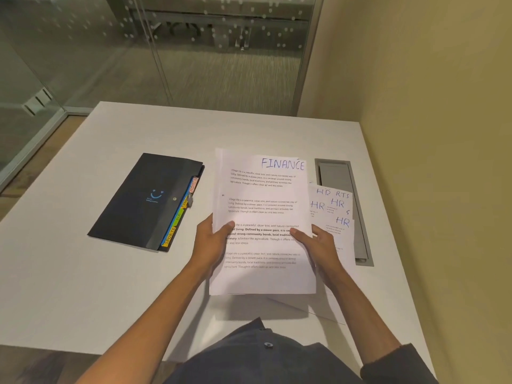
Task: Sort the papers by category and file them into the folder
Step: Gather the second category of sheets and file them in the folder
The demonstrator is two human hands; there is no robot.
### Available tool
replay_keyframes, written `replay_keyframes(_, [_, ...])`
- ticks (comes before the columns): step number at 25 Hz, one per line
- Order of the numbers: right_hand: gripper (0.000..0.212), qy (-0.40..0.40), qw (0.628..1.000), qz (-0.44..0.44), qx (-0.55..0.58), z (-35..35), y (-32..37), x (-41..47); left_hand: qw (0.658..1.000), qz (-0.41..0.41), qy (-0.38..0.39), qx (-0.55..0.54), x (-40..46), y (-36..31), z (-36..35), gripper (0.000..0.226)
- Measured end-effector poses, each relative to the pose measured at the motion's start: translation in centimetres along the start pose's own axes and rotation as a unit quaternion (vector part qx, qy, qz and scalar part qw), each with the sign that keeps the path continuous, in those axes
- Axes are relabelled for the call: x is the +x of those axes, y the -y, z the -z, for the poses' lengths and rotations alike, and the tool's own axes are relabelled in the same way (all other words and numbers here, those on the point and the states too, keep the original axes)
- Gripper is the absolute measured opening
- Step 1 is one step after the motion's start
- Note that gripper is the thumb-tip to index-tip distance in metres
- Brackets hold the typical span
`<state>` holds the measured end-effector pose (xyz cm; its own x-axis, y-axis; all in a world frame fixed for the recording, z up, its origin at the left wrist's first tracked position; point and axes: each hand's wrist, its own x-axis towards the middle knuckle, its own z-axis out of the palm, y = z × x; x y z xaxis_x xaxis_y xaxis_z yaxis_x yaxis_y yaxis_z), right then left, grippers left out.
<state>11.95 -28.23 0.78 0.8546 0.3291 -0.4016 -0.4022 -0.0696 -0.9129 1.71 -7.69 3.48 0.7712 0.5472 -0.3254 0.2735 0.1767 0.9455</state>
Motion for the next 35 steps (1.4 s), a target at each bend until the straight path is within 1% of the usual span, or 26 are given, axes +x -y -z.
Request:
replay_keyframes(3, [0.029, 0.022, 0.998, -0.027, 0.052, 1.1, 1.7, 0.7, 0.996, -0.032, 0.069, 0.041, -0.1, -0.4, -0.2, 0.029])
replay_keyframes(5, [0.031, 0.031, 0.996, -0.02, 0.079, 1.5, 2.3, 1.0, 0.983, -0.091, 0.112, 0.118, -0.2, -0.8, -0.5, 0.031])
replay_keyframes(7, [0.03, 0.031, 0.995, -0.008, 0.097, 1.3, 2.6, 1.0, 0.954, -0.171, 0.117, 0.214, 0.1, -1.2, -0.8, 0.03])
replay_keyframes(8, [0.03, 0.026, 0.995, 0.001, 0.098, 1.1, 2.6, 1.0, 0.944, -0.202, 0.11, 0.235, 0.2, -1.4, -1.1, 0.029])
replay_keyframes(10, [0.029, 0.001, 0.995, 0.028, 0.095, 0.6, 2.6, 1.0, 0.942, -0.239, 0.092, 0.218, 0.3, -1.7, -1.6, 0.024])
replay_keyframes(12, [0.03, -0.036, 0.994, 0.056, 0.082, 0.2, 2.6, 0.8, 0.952, -0.237, 0.069, 0.179, 0.3, -2.0, -2.2, 0.024])
replay_keyframes(16, [0.037, -0.071, 0.991, 0.105, 0.045, -0.2, 3.3, -0.4, 0.983, -0.159, 0.041, 0.081, 0.1, -2.7, -2.7, 0.029])
replay_keyframes(19, [0.018, -0.038, 0.986, 0.159, -0.014, -0.4, 4.6, -1.7, 0.989, -0.133, 0.044, 0.037, 0.0, -3.2, -2.8, 0.03])
replay_keyframes(22, [0.02, -0.032, 0.98, 0.195, -0.035, -0.5, 5.7, -2.5, 0.989, -0.138, 0.048, 0.029, 0.1, -3.7, -2.8, 0.023])
replay_keyframes(24, [0.019, -0.025, 0.977, 0.208, -0.032, -0.2, 6.2, -2.5, 0.989, -0.138, 0.052, 0.026, 0.3, -3.9, -2.8, 0.023])
replay_keyframes(26, [0.019, -0.018, 0.979, 0.2, -0.043, 0.0, 5.9, -2.3, 0.99, -0.126, 0.058, 0.028, 0.5, -3.5, -2.7, 0.021])
replay_keyframes(29, [0.019, -0.026, 0.987, 0.146, -0.063, 0.2, 3.8, -1.7, 0.993, -0.089, 0.076, 0.032, 0.8, -1.8, -2.6, 0.014])
replay_keyframes(31, [0.02, -0.039, 0.99, 0.116, -0.065, 0.4, 2.3, -1.3, 0.992, -0.083, 0.078, 0.05, 1.0, -0.8, -2.6, 0.01])
replay_keyframes(33, [0.026, -0.059, 0.992, 0.1, -0.059, 0.6, 1.5, -1.0, 0.988, -0.108, 0.065, 0.091, 1.2, -0.9, -2.8, 0.004])
replay_keyframes(34, [0.027, -0.066, 0.992, 0.095, -0.051, 0.6, 1.3, -0.9, 0.982, -0.13, 0.051, 0.129, 1.3, -1.2, -3.0, 0.008])
replay_keyframes(35, [0.029, -0.074, 0.993, 0.09, -0.038, 0.6, 1.3, -0.7, 0.969, -0.165, 0.035, 0.183, 1.4, -1.7, -3.2, 0.015])
